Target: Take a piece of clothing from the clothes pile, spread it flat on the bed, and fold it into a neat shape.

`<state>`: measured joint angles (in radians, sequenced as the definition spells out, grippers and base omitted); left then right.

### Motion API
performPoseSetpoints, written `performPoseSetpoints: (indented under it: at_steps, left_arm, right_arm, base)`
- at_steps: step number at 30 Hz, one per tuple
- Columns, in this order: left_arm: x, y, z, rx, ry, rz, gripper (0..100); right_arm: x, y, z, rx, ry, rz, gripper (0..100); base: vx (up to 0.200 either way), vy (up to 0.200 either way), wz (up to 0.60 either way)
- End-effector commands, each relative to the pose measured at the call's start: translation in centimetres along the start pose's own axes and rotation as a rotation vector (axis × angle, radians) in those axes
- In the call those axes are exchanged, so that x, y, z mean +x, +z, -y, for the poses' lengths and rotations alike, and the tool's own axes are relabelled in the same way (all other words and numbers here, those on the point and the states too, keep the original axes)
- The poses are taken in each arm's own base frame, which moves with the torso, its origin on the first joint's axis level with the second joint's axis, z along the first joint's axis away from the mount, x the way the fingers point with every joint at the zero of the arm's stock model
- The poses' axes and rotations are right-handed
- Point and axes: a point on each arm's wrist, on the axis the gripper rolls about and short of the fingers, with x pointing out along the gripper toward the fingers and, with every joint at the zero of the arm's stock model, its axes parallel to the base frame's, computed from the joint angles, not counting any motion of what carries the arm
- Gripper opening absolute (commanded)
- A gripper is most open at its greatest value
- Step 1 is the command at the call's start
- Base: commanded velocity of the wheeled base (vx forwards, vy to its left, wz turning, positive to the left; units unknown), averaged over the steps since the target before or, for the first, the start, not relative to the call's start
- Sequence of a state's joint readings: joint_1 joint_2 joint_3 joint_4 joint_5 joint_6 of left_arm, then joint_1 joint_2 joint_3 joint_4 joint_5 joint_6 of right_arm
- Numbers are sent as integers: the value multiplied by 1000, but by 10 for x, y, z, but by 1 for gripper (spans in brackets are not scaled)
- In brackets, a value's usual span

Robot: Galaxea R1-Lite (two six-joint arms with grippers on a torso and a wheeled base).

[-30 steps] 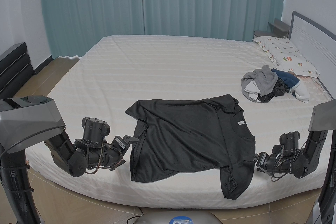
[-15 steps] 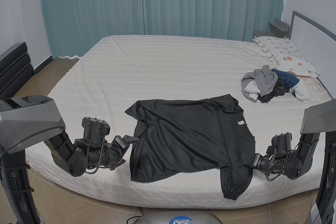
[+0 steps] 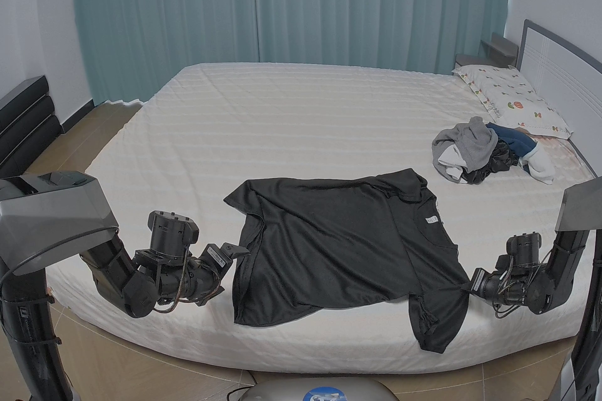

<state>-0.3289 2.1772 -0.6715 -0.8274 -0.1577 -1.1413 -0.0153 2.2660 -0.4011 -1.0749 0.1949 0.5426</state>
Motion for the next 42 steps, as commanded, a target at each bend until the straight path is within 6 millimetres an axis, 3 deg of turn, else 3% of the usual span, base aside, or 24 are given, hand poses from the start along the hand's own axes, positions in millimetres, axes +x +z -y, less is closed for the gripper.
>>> performPoseSetpoints:
  at_steps: [1,9,12,20,29,42]
  left_arm:
    - [1,-3,0,6,4,-3,100]
    - [3,-8,-2,61,26,-7,100]
    - [11,-19,-7,137,76,8,100]
    - [15,-50,-7,275,116,-16,100]
    - [25,-54,-20,346,193,17,100]
    - [29,-58,-19,378,201,20,100]
  right_arm:
    - [-7,14,8,22,3,44,0]
    - [-6,26,16,42,20,77,0]
    - [-2,31,26,66,13,84,0]
    - [1,30,27,65,16,77,0]
    - [2,29,27,65,15,73,0]
    - [2,31,25,60,22,81,0]
  base:
    - [0,0,0]
    - [0,0,0]
    - [0,0,0]
    - [0,0,0]
    - [0,0,0]
    - [0,0,0]
